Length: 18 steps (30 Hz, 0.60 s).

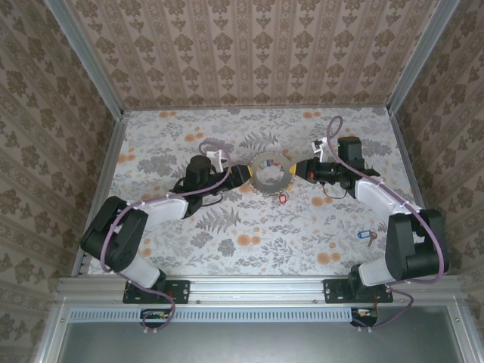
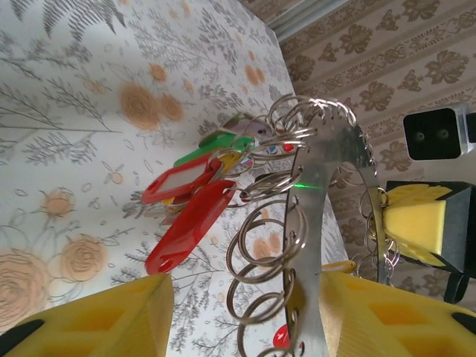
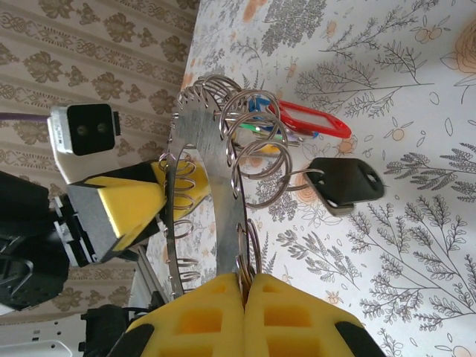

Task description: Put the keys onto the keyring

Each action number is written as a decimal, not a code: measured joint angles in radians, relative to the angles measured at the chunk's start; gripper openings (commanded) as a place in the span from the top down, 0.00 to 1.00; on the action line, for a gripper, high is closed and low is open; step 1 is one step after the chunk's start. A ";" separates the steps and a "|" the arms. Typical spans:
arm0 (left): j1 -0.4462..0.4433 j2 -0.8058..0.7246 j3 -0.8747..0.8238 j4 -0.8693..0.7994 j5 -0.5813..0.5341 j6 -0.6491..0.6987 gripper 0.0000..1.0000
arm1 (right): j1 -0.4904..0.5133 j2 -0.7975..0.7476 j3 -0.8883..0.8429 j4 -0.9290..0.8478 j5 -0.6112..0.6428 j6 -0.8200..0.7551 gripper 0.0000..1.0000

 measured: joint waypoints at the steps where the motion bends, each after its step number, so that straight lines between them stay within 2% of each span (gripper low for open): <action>1: -0.004 0.013 0.004 0.018 0.009 -0.013 0.48 | 0.000 0.000 0.000 0.000 -0.002 0.003 1.00; 7: -0.016 0.068 0.031 0.113 0.044 -0.083 0.61 | 0.000 -0.002 0.000 0.002 -0.013 0.011 1.00; 12: -0.016 0.088 0.047 0.172 0.064 -0.126 0.88 | 0.000 -0.008 0.000 0.002 -0.020 0.018 0.98; 15: -0.015 0.087 0.054 0.237 0.082 -0.152 0.98 | -0.006 -0.026 0.000 -0.007 -0.010 0.016 0.94; 18: -0.014 0.085 0.063 0.259 0.097 -0.158 1.00 | -0.009 -0.067 0.001 -0.019 0.004 -0.004 0.86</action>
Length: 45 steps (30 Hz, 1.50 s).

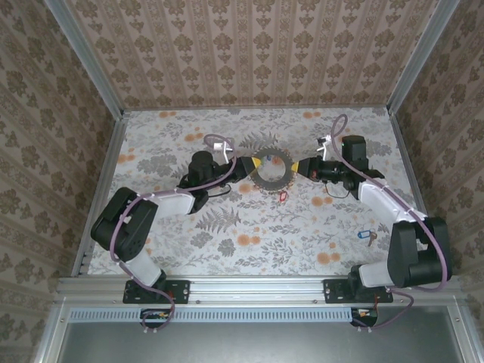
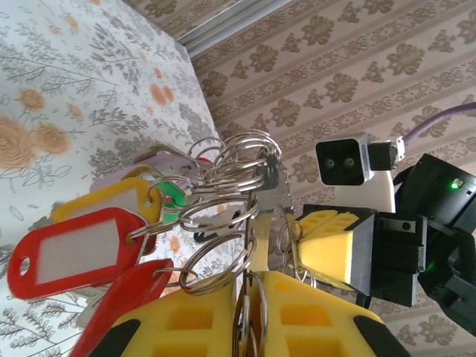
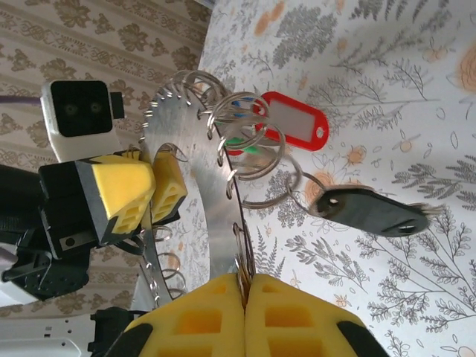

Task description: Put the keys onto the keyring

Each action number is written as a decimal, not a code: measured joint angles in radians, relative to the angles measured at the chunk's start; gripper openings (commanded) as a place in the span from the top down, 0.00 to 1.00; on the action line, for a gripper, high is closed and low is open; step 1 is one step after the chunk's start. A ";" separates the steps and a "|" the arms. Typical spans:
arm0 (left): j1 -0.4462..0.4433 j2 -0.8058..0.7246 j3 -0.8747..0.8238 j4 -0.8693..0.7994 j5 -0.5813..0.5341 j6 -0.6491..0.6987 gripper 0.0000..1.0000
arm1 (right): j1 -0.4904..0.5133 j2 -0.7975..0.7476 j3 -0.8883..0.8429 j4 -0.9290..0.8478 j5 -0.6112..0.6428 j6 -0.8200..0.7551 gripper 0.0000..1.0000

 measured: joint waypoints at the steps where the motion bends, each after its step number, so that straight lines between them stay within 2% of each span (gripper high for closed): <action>1: 0.001 -0.005 0.002 0.003 0.006 0.000 1.00 | 0.000 -0.020 0.001 -0.014 0.010 -0.010 0.81; 7: 0.031 -0.072 0.040 -0.065 0.046 0.033 1.00 | -0.001 -0.180 0.011 -0.095 0.111 -0.093 0.59; 12: 0.043 -0.156 0.125 -0.187 0.103 0.121 1.00 | -0.002 -0.359 0.005 -0.101 0.230 -0.173 0.53; 16: 0.043 -0.226 0.198 -0.270 0.151 0.206 1.00 | -0.002 -0.491 -0.078 -0.010 0.253 -0.248 0.51; 22: 0.043 -0.270 0.261 -0.329 0.206 0.295 1.00 | 0.011 -0.624 -0.250 0.155 0.237 -0.405 0.58; 30: 0.045 -0.271 0.262 -0.388 0.227 0.356 1.00 | 0.166 -0.697 -0.304 0.215 0.261 -0.711 0.77; 41: 0.047 -0.275 0.265 -0.394 0.227 0.381 1.00 | 0.308 -0.678 -0.343 0.314 0.373 -0.916 0.78; 45: 0.048 -0.280 0.265 -0.405 0.227 0.381 1.00 | 0.332 -0.649 -0.347 0.336 0.399 -0.949 0.73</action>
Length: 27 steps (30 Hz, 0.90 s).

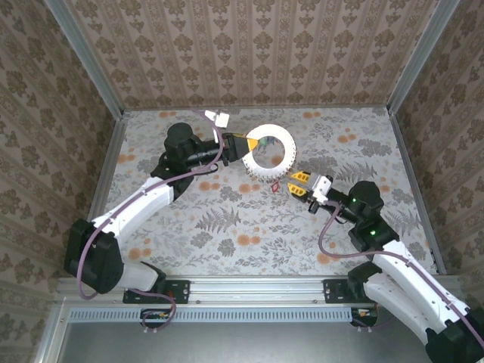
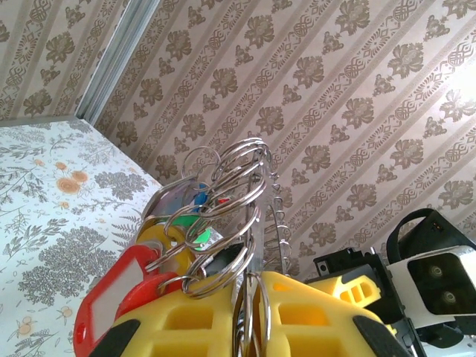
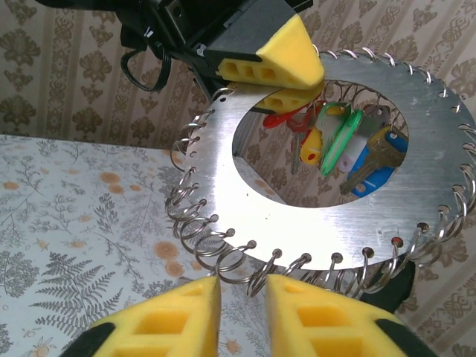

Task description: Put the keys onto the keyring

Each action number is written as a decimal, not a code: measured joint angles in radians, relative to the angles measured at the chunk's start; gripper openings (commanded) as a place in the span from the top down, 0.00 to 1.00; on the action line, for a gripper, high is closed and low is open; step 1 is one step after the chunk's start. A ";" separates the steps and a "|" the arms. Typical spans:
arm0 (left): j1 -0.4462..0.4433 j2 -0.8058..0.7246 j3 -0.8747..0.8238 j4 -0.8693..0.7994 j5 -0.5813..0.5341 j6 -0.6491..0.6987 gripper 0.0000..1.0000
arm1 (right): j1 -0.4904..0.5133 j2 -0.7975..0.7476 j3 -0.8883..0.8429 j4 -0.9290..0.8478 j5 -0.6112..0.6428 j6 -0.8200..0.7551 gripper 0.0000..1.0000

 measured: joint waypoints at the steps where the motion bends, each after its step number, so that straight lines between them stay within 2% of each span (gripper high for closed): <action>1: 0.001 -0.002 0.000 -0.003 0.000 0.000 1.00 | 0.004 0.006 0.000 0.004 0.005 -0.005 0.72; 6: 0.002 -0.015 0.000 -0.004 0.000 0.000 1.00 | 0.021 0.039 -0.006 0.040 0.023 -0.022 0.72; 15: 0.002 -0.018 0.000 -0.003 0.000 0.000 1.00 | 0.056 0.098 -0.010 0.104 0.048 -0.026 0.78; 27: 0.002 -0.018 0.000 -0.003 -0.005 0.000 1.00 | 0.077 0.117 -0.038 0.161 0.133 -0.039 0.75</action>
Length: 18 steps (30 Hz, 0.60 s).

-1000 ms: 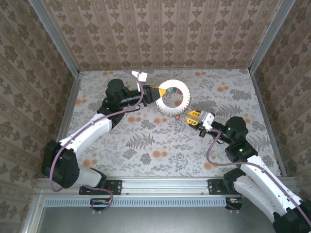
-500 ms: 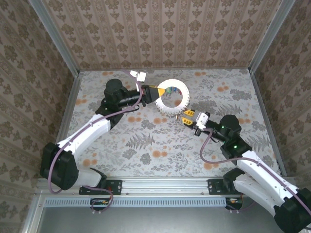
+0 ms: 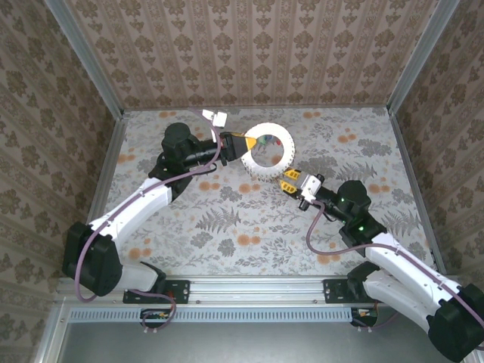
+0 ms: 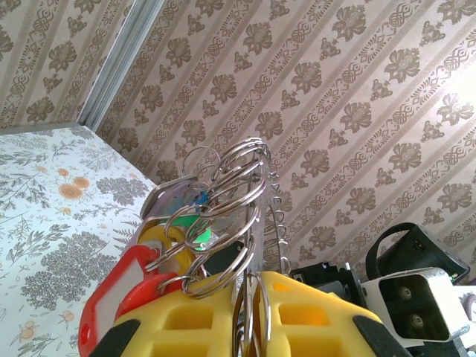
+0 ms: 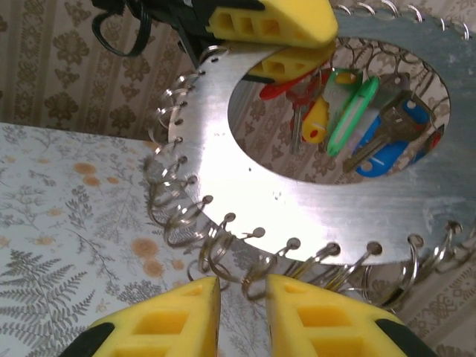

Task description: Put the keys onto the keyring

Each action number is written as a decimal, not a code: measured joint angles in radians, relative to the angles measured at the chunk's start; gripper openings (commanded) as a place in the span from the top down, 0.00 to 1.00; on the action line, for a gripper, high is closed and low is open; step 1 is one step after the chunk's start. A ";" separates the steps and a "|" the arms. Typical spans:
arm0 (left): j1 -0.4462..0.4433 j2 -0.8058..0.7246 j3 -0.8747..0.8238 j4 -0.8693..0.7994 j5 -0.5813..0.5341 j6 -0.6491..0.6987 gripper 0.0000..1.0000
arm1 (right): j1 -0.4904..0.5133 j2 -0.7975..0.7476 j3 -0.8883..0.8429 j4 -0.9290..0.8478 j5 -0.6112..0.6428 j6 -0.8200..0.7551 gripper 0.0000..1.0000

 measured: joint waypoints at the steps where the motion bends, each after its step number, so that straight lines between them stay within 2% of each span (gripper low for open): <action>1: 0.000 0.000 0.000 0.000 -0.002 0.000 1.00 | 0.000 0.000 -0.004 0.000 0.007 -0.003 0.76; 8: -0.001 0.000 0.000 0.000 -0.002 0.000 1.00 | 0.001 0.000 -0.013 0.021 0.037 -0.010 0.80; 18: -0.001 0.000 0.000 0.000 -0.003 0.000 1.00 | 0.003 0.000 -0.019 0.051 0.022 -0.008 0.80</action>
